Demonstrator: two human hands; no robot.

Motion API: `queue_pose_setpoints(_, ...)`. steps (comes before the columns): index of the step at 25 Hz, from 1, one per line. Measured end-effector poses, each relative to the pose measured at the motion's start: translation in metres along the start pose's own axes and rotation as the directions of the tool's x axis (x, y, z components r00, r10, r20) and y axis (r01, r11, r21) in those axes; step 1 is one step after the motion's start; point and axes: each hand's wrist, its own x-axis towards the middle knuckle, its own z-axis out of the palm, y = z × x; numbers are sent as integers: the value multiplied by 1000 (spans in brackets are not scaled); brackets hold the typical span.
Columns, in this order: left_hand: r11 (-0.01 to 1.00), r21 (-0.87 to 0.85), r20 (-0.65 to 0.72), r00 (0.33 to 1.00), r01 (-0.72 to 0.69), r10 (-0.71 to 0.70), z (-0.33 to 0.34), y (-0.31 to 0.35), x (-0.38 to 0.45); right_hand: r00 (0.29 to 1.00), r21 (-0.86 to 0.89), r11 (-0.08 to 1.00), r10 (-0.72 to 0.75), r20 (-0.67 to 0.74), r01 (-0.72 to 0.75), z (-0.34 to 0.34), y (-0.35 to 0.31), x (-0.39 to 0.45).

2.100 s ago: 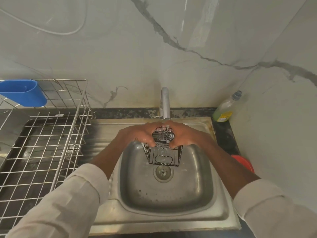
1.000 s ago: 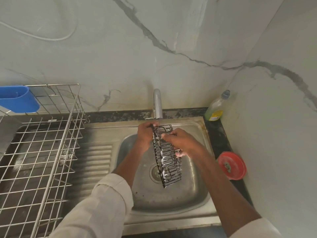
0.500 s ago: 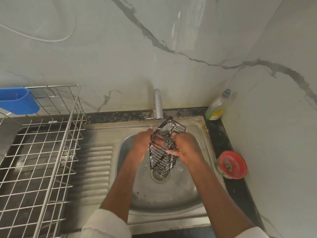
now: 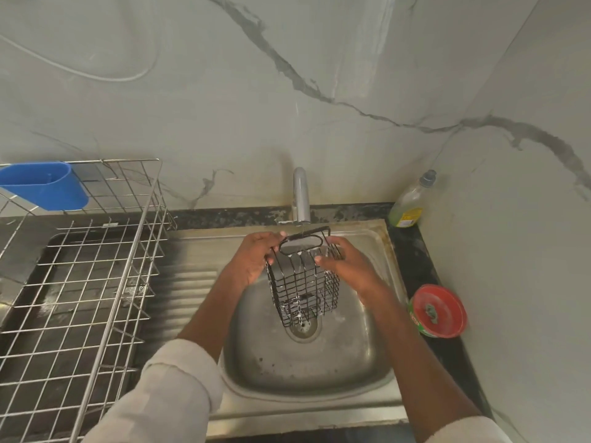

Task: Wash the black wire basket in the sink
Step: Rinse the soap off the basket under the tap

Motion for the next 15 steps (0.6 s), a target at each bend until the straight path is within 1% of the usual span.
queue_pose_setpoints(1,1000,5,22,1000,14,-14,0,1,4,999,3,1000,2,46,-2,-1,-1,-2)
queue_pose_setpoints(3,1000,-3,6,1000,18,-18,3,2,9,999,-56,997,-48,-1,48,5,1,-4)
queue_pose_setpoints(5,1000,-16,-89,996,-14,13,7,2,9,995,-109,991,-83,-54,76,20,6,-3)
queue_pose_setpoints(7,998,-31,-194,980,-45,38,2,-3,7,993,-90,992,-97,-61,91,39,10,2)
queue_pose_setpoints(9,996,-51,-230,972,-67,53,-12,-12,6,990,-86,991,-113,-89,106,51,7,7)
queue_pose_setpoints(12,996,43,-264,960,-81,89,-20,-24,-6,982,-119,985,-139,-132,123,58,5,6)
queue_pose_setpoints(15,993,106,-269,960,-48,75,-3,-33,-16,969,-152,984,-122,-213,91,54,8,1)
